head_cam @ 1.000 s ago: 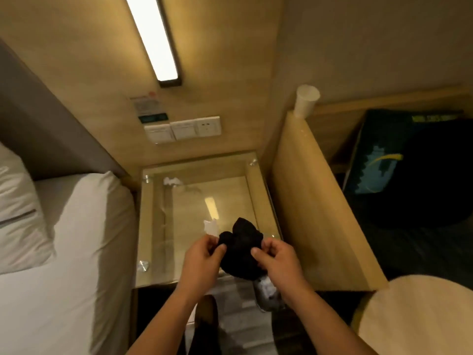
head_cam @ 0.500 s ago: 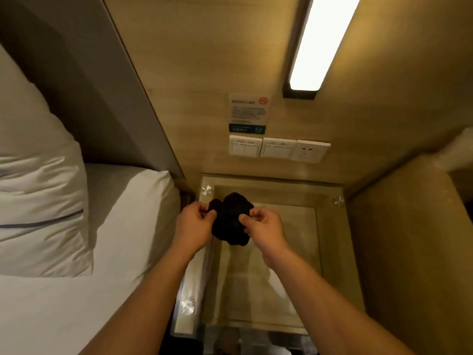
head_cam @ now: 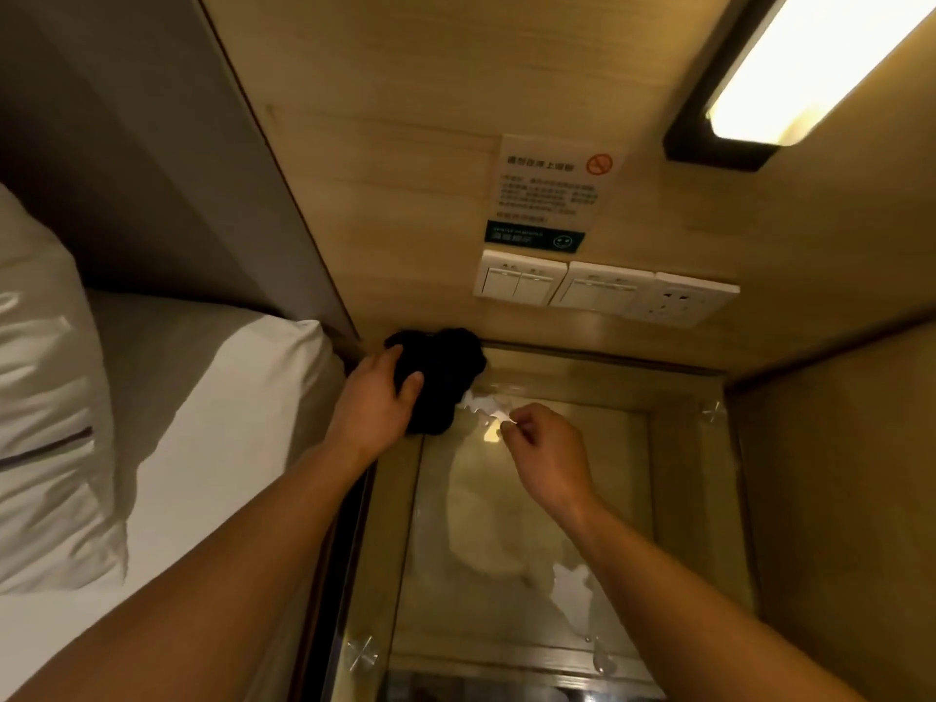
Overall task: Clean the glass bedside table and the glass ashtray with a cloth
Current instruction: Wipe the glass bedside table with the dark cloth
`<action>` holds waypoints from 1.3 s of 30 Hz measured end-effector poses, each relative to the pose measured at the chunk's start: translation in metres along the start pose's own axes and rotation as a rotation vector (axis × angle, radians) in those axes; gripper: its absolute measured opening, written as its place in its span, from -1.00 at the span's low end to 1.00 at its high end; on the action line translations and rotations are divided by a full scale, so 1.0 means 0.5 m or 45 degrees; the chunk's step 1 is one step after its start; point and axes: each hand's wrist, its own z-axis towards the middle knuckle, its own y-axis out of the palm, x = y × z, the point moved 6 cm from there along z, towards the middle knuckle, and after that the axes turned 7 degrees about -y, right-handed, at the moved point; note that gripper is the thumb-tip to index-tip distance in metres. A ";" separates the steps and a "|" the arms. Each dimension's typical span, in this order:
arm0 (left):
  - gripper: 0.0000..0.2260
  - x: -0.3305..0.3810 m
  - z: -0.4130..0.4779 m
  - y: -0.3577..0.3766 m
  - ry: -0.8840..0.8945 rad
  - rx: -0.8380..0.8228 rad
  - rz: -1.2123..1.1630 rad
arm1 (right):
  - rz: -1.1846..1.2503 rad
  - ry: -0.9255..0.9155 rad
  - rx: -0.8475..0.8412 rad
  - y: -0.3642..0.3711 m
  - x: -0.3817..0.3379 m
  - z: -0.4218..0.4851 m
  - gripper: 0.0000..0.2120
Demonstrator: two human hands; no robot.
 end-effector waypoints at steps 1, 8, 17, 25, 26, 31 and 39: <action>-0.47 0.001 -0.002 0.011 0.049 0.011 0.029 | -0.046 -0.027 -0.006 -0.014 0.025 -0.008 -0.77; -0.41 0.078 0.022 0.069 0.557 -0.131 0.573 | -0.706 -0.325 -0.278 -0.066 0.149 -0.027 -0.32; -0.39 0.034 0.098 0.126 0.740 -0.139 0.908 | -1.012 -0.452 -0.312 -0.037 0.214 0.004 0.04; -0.41 0.016 0.078 0.139 0.799 -0.035 0.860 | -0.973 -0.488 -0.265 -0.035 0.217 0.005 0.01; -0.41 0.014 0.070 0.141 0.796 -0.042 0.854 | -0.962 -0.488 -0.268 -0.036 0.216 0.004 0.00; -0.42 -0.011 0.008 0.155 0.808 -0.067 0.847 | -0.964 -0.508 -0.244 -0.037 0.214 0.002 0.01; -0.42 -0.069 -0.122 0.192 0.798 -0.084 0.872 | -0.965 -0.522 -0.210 -0.039 0.210 -0.001 0.01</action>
